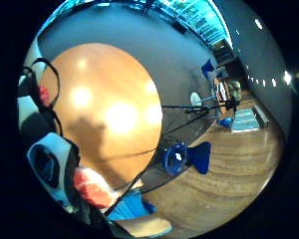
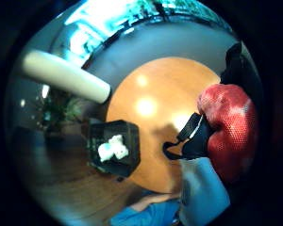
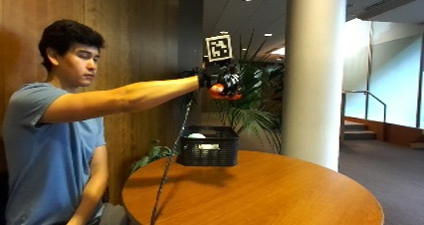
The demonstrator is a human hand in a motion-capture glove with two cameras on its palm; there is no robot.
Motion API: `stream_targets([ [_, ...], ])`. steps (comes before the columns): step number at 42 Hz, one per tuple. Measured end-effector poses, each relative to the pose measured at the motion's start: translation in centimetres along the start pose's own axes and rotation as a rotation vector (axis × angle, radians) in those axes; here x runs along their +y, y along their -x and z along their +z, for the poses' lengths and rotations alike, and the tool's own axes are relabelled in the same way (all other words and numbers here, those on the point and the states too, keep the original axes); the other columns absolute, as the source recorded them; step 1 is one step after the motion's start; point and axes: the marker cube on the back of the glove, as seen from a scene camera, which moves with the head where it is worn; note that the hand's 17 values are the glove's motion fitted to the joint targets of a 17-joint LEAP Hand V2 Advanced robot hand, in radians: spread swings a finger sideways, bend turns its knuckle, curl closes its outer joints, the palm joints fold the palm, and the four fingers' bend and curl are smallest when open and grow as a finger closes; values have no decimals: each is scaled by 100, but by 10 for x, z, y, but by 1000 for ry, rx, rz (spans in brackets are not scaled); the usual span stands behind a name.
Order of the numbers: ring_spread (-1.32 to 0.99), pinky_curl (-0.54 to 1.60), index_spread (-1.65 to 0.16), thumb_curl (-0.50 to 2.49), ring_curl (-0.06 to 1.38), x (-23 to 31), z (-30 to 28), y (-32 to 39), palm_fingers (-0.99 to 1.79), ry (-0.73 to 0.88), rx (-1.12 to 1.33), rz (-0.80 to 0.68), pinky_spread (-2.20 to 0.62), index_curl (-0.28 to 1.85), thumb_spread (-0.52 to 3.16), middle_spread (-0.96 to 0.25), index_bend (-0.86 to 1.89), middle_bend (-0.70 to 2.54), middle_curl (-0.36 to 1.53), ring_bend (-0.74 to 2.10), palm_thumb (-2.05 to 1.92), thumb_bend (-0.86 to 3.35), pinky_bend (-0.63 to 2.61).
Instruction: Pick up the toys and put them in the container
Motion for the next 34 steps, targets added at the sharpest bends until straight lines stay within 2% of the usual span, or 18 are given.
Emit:
stream_targets([
  [3, -34, 48, -37, 80, 57, 13, -20, 42, 110, -9, -113, -31, -41, 30, 93, -38, 44, 94, 82, 145, 60, 8, 119],
  [7, -35, 48, -37, 82, 56, 26, -29, 77, 110, -14, -58, -54, -41, 31, 92, -38, 44, 93, 83, 144, 60, 7, 119],
  [13, -34, 48, -37, 85, 56, 39, -43, 148, 109, -22, -269, -76, -41, 34, 90, -38, 43, 91, 84, 144, 60, 6, 118],
  [20, -35, 48, -37, 87, 56, 53, -32, 186, 110, -55, -148, -192, -41, 37, 90, -39, 42, 89, 86, 144, 61, 4, 117],
  [26, -34, 48, -37, 89, 56, 71, -28, 242, 112, -85, -151, -338, -41, 40, 91, -39, 40, 87, 88, 147, 62, 4, 115],
  [34, -33, 48, -36, 93, 55, 87, -9, 244, 113, -55, -269, -416, -41, 45, 92, -40, 38, 87, 90, 147, 66, 5, 113],
])
